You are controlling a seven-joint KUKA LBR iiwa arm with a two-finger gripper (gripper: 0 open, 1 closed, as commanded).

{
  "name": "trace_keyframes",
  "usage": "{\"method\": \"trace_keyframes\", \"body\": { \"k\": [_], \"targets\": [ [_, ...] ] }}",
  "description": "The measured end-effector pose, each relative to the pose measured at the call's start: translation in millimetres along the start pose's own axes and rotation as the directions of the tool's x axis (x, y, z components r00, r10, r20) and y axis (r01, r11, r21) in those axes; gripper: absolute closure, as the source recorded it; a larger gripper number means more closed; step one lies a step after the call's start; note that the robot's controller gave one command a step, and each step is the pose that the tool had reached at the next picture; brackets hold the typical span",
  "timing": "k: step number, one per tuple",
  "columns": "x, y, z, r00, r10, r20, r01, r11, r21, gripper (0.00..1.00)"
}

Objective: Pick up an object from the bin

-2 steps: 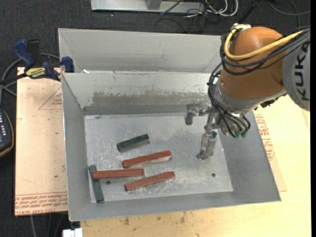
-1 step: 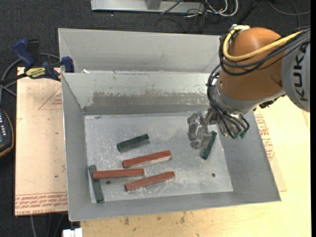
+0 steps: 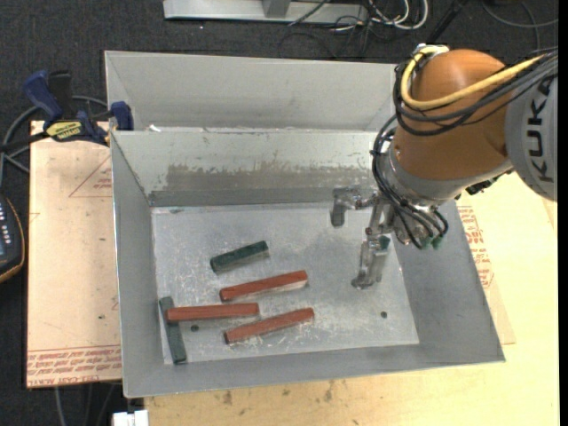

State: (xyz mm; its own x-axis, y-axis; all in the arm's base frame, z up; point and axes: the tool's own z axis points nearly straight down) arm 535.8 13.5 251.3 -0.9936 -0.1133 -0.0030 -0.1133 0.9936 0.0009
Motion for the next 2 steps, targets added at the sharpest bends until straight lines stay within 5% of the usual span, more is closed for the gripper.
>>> {"method": "trace_keyframes", "body": {
  "k": [1, 2],
  "targets": [
    [-27.0, 29, 80, 0.982, -0.187, -0.006, 0.187, 0.982, -0.002, 0.0],
    [-49.8, 12, 186, 0.992, -0.127, -0.007, 0.127, 0.992, -0.002, 0.0]
  ]
}}
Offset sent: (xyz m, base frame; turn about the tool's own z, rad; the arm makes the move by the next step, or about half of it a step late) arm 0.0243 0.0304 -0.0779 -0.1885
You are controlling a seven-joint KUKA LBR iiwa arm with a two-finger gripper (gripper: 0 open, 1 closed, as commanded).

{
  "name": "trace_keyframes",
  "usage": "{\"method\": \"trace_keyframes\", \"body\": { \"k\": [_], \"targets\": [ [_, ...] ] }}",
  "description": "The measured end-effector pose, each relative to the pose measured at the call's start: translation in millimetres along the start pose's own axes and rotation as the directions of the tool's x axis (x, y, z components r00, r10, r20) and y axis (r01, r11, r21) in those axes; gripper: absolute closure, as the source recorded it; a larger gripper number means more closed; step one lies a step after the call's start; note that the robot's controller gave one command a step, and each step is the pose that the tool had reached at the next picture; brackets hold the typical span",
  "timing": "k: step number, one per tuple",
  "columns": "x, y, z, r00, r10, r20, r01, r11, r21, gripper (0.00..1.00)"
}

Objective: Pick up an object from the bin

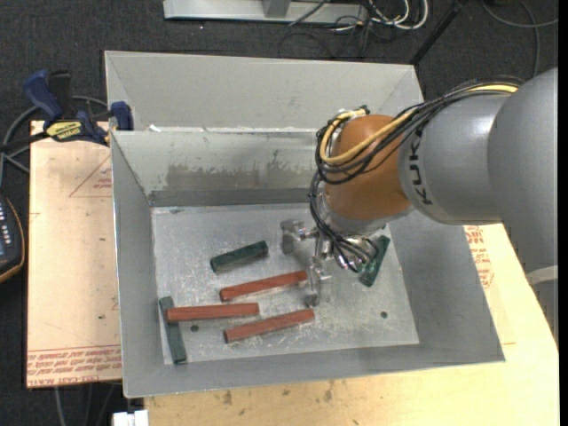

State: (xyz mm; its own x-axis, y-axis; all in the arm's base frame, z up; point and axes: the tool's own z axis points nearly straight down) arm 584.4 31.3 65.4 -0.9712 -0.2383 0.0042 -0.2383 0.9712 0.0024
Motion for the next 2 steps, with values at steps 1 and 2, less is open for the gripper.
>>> {"method": "trace_keyframes", "body": {
  "k": [1, 2],
  "targets": [
    [-2.1, 0, -5, 1.0, 0.001, 0.007, -0.001, 1.0, 0.001, 1.0],
    [-42.7, 48, -23, 0.963, -0.27, 0.01, 0.27, 0.963, 0.003, 1.0]
  ]
}}
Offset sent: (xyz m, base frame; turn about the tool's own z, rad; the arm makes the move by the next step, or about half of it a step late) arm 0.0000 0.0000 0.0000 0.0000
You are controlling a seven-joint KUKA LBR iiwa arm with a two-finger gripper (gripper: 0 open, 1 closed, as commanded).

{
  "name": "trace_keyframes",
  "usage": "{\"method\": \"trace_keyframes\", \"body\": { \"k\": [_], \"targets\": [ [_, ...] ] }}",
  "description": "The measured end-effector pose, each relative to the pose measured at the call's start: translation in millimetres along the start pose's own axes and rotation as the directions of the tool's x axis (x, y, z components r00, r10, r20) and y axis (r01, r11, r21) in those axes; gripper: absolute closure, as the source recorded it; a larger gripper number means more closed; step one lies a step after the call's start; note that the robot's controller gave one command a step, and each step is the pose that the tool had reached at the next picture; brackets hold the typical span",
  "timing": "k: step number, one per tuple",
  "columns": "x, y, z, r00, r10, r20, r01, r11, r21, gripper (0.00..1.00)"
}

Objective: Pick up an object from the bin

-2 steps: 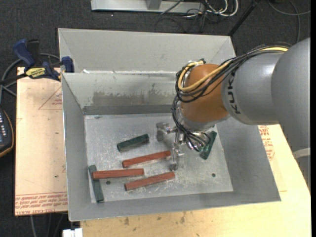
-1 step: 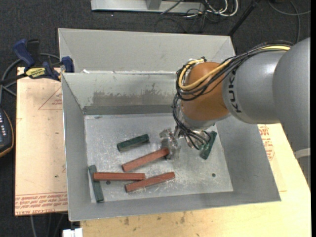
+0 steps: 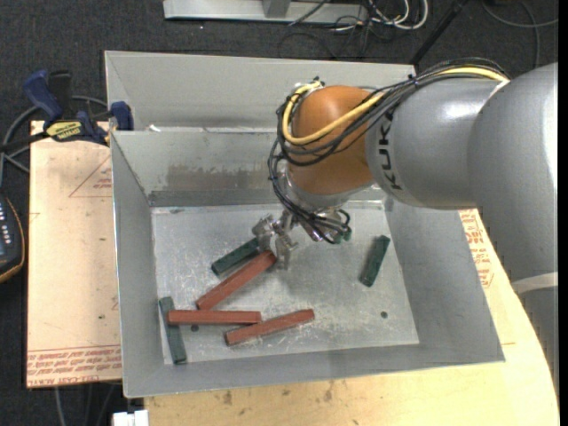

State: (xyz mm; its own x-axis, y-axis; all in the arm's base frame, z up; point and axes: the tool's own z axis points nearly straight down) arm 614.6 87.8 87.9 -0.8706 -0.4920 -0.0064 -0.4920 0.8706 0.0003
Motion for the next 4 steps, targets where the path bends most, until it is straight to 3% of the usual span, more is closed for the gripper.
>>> {"method": "trace_keyframes", "body": {
  "k": [1, 2, 3, 4],
  "targets": [
    [54.2, 17, 18, 0.998, -0.056, -0.007, 0.056, 0.998, -0.002, 1.0],
    [52.3, 16, 17, 0.998, -0.055, -0.003, 0.055, 0.998, -0.001, 0.0],
    [56.5, 87, -32, 0.996, -0.085, 0.0, 0.085, 0.996, -0.004, 0.0],
    [97.3, 63, 16, 0.996, 0.089, 0.003, -0.089, 0.996, 0.001, 0.0]
  ]
}}
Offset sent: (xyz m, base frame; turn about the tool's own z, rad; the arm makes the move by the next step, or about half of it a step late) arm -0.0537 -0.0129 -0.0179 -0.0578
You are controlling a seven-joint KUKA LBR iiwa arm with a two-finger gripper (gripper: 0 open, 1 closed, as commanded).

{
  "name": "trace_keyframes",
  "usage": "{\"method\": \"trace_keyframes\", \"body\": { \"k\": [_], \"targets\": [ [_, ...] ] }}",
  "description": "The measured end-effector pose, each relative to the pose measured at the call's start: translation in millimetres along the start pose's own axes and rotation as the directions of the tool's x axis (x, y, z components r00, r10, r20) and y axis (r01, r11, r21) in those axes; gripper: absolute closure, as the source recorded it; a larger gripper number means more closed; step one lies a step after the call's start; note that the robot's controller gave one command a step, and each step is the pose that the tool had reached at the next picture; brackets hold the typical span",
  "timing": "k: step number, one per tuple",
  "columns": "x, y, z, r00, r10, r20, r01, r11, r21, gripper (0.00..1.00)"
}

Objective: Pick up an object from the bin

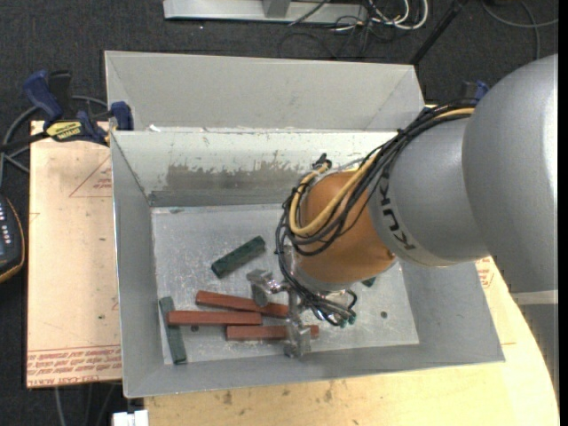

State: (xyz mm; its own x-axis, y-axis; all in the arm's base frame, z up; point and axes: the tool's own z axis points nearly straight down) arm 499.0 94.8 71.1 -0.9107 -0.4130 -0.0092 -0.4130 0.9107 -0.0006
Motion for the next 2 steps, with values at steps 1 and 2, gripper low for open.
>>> {"method": "trace_keyframes", "body": {
  "k": [1, 2],
  "targets": [
    [-16.1, 35.3, -0.3, 0.999, -0.052, 0.002, 0.052, 0.999, 0.0, 0.0],
    [-17.9, 34.3, -2.8, 0.999, -0.046, 0.008, 0.046, 0.999, 0.0, 1.0]
  ]
}}
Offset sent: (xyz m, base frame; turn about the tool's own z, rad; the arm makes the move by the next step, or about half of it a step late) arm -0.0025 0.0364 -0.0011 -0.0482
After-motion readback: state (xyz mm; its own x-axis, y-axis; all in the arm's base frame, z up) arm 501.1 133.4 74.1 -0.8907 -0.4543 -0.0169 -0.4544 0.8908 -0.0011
